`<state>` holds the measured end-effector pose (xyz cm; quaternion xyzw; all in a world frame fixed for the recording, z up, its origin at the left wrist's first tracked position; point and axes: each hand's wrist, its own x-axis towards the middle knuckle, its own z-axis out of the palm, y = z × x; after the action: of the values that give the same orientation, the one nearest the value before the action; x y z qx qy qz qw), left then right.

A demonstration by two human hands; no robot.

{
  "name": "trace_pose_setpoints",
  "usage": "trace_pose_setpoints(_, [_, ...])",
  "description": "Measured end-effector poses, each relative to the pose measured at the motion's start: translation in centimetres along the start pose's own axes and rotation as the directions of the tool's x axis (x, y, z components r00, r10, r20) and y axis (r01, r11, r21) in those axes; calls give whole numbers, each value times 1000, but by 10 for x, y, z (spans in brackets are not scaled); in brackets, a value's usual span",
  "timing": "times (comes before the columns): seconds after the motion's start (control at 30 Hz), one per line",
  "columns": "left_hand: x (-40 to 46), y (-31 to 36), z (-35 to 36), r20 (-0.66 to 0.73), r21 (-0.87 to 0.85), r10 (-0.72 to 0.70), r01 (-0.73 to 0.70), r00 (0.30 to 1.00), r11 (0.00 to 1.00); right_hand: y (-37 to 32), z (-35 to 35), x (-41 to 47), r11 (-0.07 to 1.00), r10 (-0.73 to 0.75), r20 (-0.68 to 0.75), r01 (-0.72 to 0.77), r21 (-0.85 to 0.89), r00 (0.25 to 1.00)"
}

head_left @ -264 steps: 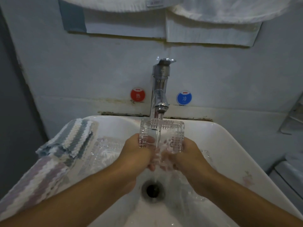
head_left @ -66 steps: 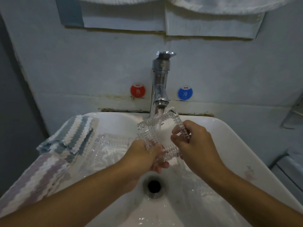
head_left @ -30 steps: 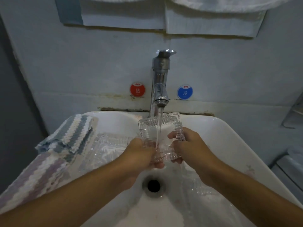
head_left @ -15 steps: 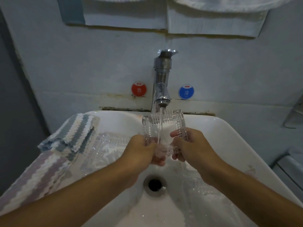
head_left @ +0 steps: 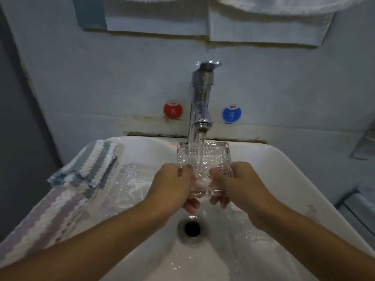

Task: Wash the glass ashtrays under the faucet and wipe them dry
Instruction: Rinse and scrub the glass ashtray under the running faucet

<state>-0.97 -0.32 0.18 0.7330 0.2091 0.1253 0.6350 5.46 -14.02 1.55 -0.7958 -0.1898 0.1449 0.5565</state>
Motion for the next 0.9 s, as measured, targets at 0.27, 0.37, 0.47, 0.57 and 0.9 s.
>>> trace_pose_setpoints(0.27, [-2, 4, 2, 49, 26, -30, 29, 998, 999, -1, 5, 3, 997, 77, 63, -77, -13, 995])
trace_pose_setpoints(0.37, [-2, 6, -1, 72, 20, -84, 83, 994, 996, -1, 4, 3, 993, 83, 26, -80, -91, 996])
trace_pose_setpoints(0.47, [-3, 8, -6, 108, 61, -136, 130, 985, 990, -2, 0, 2, 977, 47, -17, -49, -209, 999])
trace_pose_setpoints(0.57, [-5, 11, -7, 127, 58, -159, 153, 979, 987, -6, -6, 1, 955, 39, -21, -43, -292, 999])
trace_pose_setpoints(0.9, [9, 0, -12, 166, 703, 219, -271, 962, 657, -16, -10, -4, 874, 88, 150, -4, -486, 985])
